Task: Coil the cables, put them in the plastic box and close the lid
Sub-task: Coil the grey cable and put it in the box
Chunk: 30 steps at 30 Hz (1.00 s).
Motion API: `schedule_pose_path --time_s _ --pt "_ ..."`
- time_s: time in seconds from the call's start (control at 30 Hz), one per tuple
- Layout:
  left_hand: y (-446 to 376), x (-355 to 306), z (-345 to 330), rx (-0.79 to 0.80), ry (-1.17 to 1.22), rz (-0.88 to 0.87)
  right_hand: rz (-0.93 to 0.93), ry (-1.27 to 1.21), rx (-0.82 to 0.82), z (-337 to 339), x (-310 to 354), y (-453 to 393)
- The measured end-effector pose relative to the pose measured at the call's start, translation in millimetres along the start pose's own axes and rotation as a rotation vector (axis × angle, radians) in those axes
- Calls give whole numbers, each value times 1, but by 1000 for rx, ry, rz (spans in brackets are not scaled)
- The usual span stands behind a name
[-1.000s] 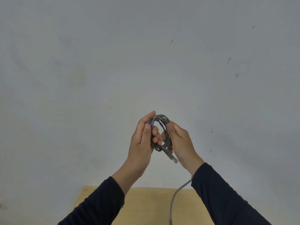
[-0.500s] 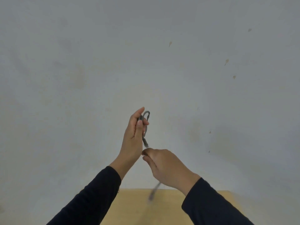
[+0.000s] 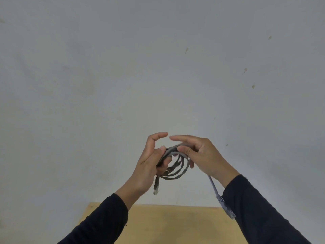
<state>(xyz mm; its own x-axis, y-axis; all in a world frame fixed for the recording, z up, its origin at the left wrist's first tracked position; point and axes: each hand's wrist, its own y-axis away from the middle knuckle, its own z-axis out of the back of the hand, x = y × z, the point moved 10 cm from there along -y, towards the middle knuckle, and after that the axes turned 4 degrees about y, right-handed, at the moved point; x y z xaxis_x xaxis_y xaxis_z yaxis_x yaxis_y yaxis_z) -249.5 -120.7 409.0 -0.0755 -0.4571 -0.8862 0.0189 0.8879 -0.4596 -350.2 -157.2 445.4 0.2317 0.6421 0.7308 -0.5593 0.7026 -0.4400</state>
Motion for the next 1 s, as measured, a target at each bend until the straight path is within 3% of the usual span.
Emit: schedule_pose_path --time_s 0.23,0.33,0.47,0.77,1.0 --pt "4 -7 2 -117 -293 -241 -86 -147 -175 2 -12 4" --pt "2 -8 22 -290 -324 -234 -115 -148 -132 -6 -13 6" --pt "-3 -7 35 -359 -358 -203 -91 1 -114 -7 -9 9" --pt "-11 -11 94 -573 -34 -146 -104 182 -27 -3 -28 23" --pt "-13 -7 83 -510 -63 -153 -187 -130 -29 -9 -31 19"
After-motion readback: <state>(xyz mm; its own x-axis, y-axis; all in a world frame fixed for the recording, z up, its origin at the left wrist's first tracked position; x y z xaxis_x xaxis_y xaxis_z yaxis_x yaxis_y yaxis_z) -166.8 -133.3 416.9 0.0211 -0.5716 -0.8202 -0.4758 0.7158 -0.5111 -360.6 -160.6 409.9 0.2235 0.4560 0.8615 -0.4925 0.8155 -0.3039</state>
